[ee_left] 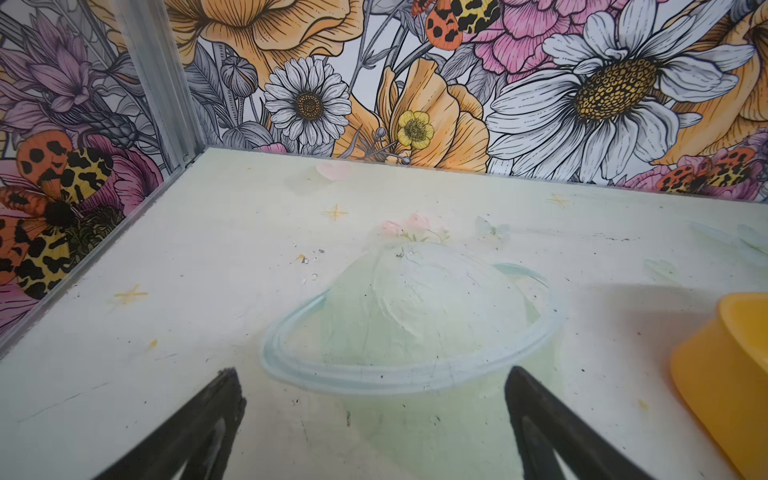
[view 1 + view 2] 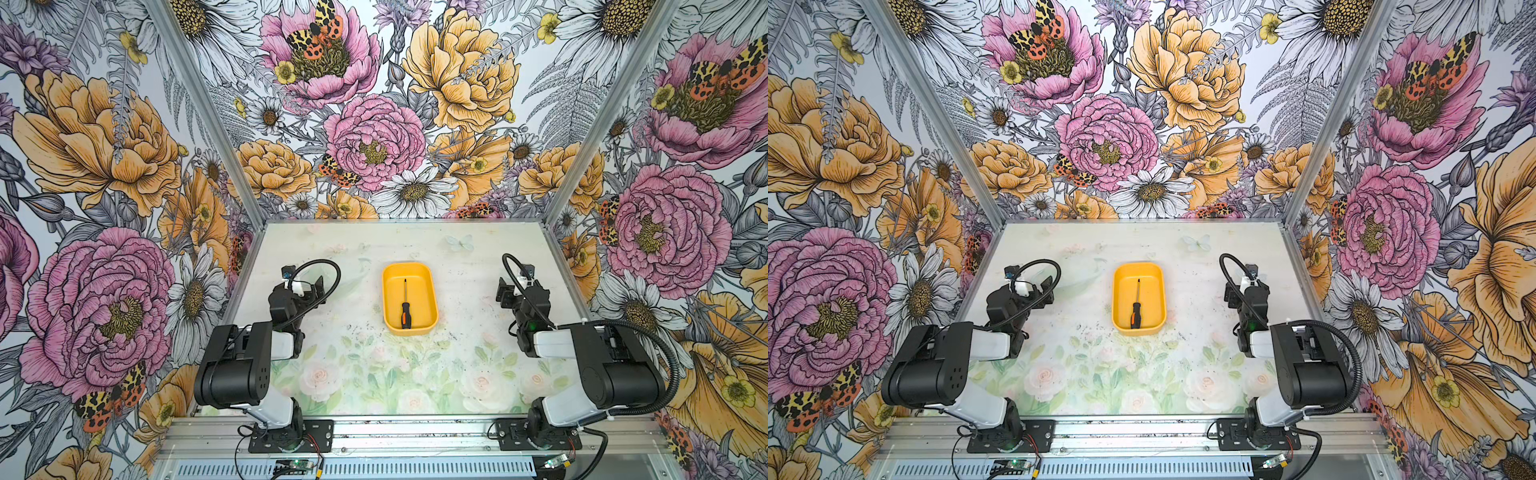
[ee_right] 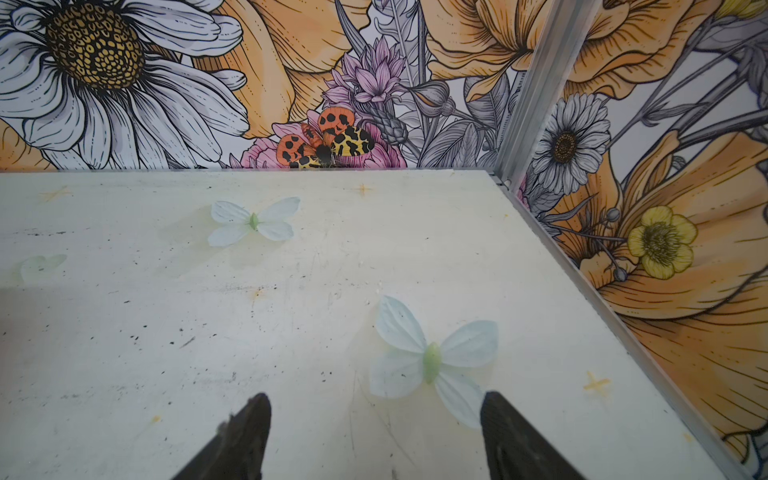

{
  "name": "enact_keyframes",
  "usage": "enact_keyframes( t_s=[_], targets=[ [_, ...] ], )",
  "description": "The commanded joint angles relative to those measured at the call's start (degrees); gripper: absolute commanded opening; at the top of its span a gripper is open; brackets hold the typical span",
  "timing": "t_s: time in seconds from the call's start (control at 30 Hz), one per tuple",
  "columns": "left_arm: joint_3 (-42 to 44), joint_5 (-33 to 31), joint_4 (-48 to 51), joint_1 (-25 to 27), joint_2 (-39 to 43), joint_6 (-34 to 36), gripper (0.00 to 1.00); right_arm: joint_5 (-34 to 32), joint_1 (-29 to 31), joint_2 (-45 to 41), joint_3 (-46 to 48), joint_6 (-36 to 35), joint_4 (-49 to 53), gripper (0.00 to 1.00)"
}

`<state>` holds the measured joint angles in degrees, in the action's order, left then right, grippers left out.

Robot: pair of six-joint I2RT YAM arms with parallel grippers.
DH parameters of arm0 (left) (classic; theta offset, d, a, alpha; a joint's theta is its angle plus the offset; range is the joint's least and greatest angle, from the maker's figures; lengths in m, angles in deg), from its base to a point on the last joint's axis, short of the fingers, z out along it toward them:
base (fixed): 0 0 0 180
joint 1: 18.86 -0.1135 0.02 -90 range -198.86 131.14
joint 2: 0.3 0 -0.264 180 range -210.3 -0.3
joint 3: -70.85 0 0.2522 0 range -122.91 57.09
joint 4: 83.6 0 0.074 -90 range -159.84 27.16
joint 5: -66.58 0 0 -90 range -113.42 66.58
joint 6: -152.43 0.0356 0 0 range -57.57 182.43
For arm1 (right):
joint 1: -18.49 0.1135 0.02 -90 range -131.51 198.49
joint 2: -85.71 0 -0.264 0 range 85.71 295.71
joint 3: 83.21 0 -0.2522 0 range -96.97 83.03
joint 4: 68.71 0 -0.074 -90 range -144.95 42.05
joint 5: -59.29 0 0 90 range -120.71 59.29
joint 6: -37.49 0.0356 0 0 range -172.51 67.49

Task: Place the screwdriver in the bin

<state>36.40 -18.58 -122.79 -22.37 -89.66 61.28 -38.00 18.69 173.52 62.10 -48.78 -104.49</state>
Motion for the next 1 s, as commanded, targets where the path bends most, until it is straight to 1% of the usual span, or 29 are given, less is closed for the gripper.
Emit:
enact_keyframes(
  t_s=[0.0, 0.5, 0.77, 0.97],
  targets=[
    [-1.11, -2.95, -0.67, 0.84, 0.49, 1.19, 0.99, -0.55, 0.15, 0.08, -1.30, -0.15, -0.31, 0.86],
    [-1.11, -3.34, -0.66, 1.06, 0.46, 1.31, 0.99, -0.23, 0.04, 0.08, -1.45, -0.03, -0.04, 0.97],
    [-1.11, -3.42, -0.66, 1.13, 0.46, 1.23, 0.99, -0.11, -0.10, 0.07, -1.43, -0.04, -0.05, 1.00],
    [-1.12, -3.42, -0.66, 1.13, 0.51, 1.26, 0.99, -0.17, -0.11, -0.01, -1.31, -0.03, -0.05, 0.99]
  ],
)
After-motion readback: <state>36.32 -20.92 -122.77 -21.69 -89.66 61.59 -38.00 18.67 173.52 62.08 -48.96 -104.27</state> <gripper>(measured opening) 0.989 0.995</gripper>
